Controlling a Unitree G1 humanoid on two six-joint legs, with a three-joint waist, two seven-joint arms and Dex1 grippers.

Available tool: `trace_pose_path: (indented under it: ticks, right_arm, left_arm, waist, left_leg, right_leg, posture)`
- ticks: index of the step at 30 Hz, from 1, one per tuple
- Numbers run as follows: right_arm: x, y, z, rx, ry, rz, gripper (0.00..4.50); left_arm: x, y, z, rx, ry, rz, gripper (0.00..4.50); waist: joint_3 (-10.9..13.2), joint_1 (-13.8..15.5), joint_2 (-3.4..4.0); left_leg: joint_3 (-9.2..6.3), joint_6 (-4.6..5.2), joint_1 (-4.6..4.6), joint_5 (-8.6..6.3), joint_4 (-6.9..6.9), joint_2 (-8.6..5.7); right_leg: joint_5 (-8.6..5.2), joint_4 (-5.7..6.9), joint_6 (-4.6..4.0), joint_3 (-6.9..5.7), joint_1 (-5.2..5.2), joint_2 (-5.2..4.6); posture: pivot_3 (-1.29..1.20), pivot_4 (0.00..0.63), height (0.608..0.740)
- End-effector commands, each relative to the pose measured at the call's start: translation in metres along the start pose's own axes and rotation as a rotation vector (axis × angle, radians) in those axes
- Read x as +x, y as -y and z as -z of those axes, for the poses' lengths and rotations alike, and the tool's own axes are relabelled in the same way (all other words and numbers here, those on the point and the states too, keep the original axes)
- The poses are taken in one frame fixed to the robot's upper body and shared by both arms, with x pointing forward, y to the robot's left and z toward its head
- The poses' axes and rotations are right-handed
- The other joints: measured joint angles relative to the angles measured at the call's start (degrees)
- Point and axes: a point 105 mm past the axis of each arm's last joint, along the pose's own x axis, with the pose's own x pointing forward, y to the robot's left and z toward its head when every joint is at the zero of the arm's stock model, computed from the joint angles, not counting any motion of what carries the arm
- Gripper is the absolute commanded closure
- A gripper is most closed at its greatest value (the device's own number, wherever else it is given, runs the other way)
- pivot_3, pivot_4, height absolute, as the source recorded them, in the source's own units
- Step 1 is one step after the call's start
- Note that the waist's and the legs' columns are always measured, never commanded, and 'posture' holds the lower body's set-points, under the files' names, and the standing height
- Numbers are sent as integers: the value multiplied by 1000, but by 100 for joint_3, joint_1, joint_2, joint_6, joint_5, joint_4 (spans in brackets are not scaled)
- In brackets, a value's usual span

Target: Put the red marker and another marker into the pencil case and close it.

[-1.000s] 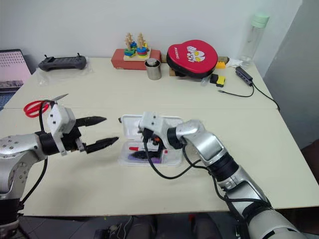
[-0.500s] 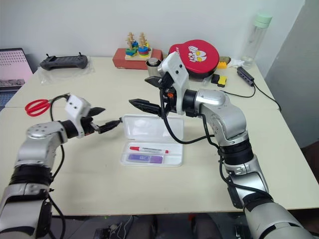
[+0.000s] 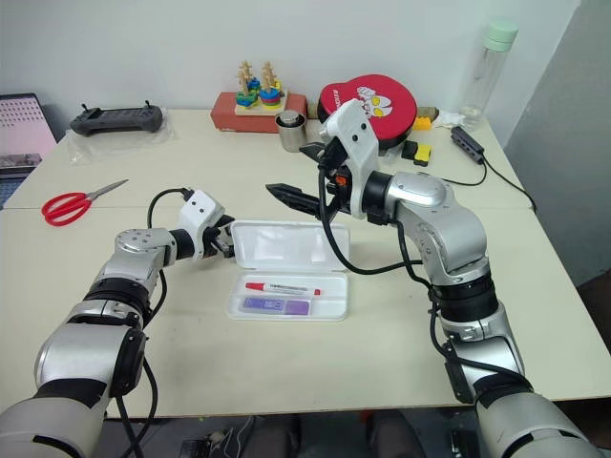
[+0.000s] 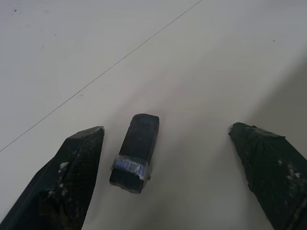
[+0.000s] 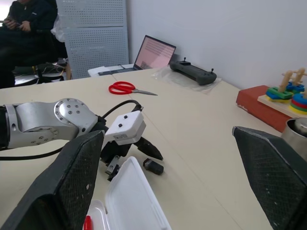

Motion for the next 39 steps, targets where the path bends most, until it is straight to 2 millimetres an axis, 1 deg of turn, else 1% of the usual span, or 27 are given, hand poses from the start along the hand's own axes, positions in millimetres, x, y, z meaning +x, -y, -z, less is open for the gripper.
trace_pose_path:
  ticks: [1,5,7,11,18,19,20,22,23,24,26,27,28,29,30,31,32,33,34,35,36,37,39]
  right_arm:
    - [-7,0,-15,-25,53,17,0]
    - [-8,-1,-16,-22,57,7,0]
    - [-8,-2,-15,-18,56,0,0]
    - [-7,-4,-14,-17,50,-15,0]
    - [-7,-5,-13,-18,46,-26,0]
    - [-7,-5,-12,-17,46,-26,0]
    - [-7,-5,-12,-17,46,-26,0]
    - [-9,-5,-11,-18,46,-26,0]
    - [-9,-5,-11,-18,46,-27,0]
    - [-11,-5,-12,-18,48,-30,0]
    - [-18,-7,-14,-17,59,-50,0]
    - [-22,-9,-15,-14,65,-63,0]
    - [-24,-10,-16,-12,68,-72,0]
    - [-30,-11,-17,-9,72,-84,0]
    - [-36,-13,-17,-6,72,-100,0]
    - [-42,-16,-17,-4,68,-122,0]
    - [-50,-20,-16,-3,58,-151,0]
    - [-58,-22,-15,-4,45,-169,0]
    - [-63,-24,-13,-5,31,-179,0]
    - [-69,-25,-11,-11,8,-189,0]
    - [-75,-27,-8,-17,-17,-198,0]
    - [-80,-29,-5,-23,-40,-206,0]
    - [-89,-32,1,-30,-86,-208,0]
  left_arm:
    - [1,3,10,-68,-38,12,402]
    - [2,7,12,-89,-40,35,1202]
    - [2,7,12,-98,-37,35,1689]
    - [0,5,15,-112,-32,22,2469]
    - [-6,-5,20,-195,5,-56,3692]
    - [-8,-10,18,-226,37,-98,3918]
    - [-10,-16,16,-251,65,-135,4035]
    - [-16,-28,10,-290,130,-224,4047]
    - [-18,-31,8,-298,148,-247,4047]
    - [-22,-41,-8,-332,236,-291,4047]
    - [-40,-57,-53,-359,451,-327,4047]
    - [-50,-60,-75,-358,554,-313,4047]
    - [-56,-59,-88,-352,609,-296,4047]
    - [-65,-49,-111,-315,687,-211,4047]
    - [-71,-32,-130,-266,731,-104,4047]
    - [-75,-10,-144,-209,749,15,4047]
    - [-78,19,-156,-141,751,152,4047]
    - [-79,48,-162,-85,739,275,4047]
    - [-78,72,-164,-60,719,379,4047]
    - [-76,99,-160,-30,670,488,4047]
    - [-74,119,-152,-4,612,567,4047]
    - [-72,137,-143,19,555,630,4047]
    - [-67,160,-122,55,450,717,4047]
  waist:
    - [0,-2,0]
    - [0,-4,0]
    - [0,-6,0]
    - [0,-6,0]
    - [0,-34,0]
    - [0,-42,0]
    - [0,-50,0]
    - [0,-71,0]
    - [0,-78,0]
    - [0,-79,0]
    - [1,-78,-3]
    - [2,-76,-5]
    - [2,-47,-5]
    - [2,-30,-5]
    - [2,-20,-5]
    - [2,1,-4]
    - [2,11,-4]
    - [2,15,-4]
    - [1,25,-2]
    - [1,29,-1]
    - [2,27,0]
    - [2,16,0]
    - [3,-7,0]
  left_leg:
    - [0,0,2,0,0,0]
    - [0,0,7,0,1,0]
    - [0,0,9,1,4,0]
    - [0,0,9,1,8,0]
    - [-1,0,9,1,8,2]
    - [-1,0,9,1,8,2]
    - [0,0,9,1,8,1]
    - [-1,0,9,1,8,2]
    - [-1,0,9,1,8,2]
    - [-2,0,7,1,8,2]
    - [-3,0,3,1,8,2]
    - [-6,0,-4,1,8,2]
    - [-9,-1,-11,2,9,2]
    - [-12,-1,-18,2,10,1]
    - [-12,-1,-18,2,9,-1]
    - [-12,-2,-20,2,9,-2]
    - [-11,-2,-22,2,9,-8]
    - [-10,-3,-24,2,8,-14]
    - [-3,-3,-23,2,8,-20]
    - [9,-4,-23,1,8,-26]
    - [13,-3,-23,1,8,-28]
    - [15,-3,-23,1,9,-28]
    - [17,-2,-16,1,10,-26]
  right_leg:
    - [0,0,1,0,2,0]
    - [1,3,4,1,4,0]
    - [2,4,4,2,5,0]
    - [3,5,7,2,6,1]
    - [3,5,7,4,6,2]
    - [3,5,7,4,6,2]
    - [3,4,6,4,6,2]
    - [3,4,7,5,6,2]
    - [3,4,7,4,6,2]
    - [3,4,6,3,4,2]
    - [3,4,7,2,3,2]
    - [4,2,6,0,-1,1]
    - [4,1,6,-4,-3,1]
    - [4,0,6,-8,-4,-2]
    - [5,-1,6,-9,-2,-5]
    - [5,-3,5,-8,-2,-6]
    - [5,-5,5,-9,-1,-13]
    - [5,-9,4,-8,3,-21]
    - [5,-10,4,-2,13,-28]
    - [4,-11,4,-3,16,-40]
    - [4,-13,4,-1,16,-42]
    - [3,-14,4,1,16,-42]
    - [2,-12,6,4,16,-38]
  posture:
    - [0,150,740]
    - [0,150,740]
    - [0,150,740]
    - [0,150,740]
    - [0,150,740]
    - [0,150,740]
    - [0,150,740]
    - [0,150,740]
    - [0,150,740]
    - [0,150,740]
    - [0,150,740]
    - [0,150,740]
    - [0,150,740]
    - [0,150,740]
    - [0,150,740]
    - [0,150,740]
    - [0,150,740]
    - [0,150,740]
    - [0,150,740]
    - [0,150,740]
    - [0,150,740]
    - [0,150,740]
    - [0,150,740]
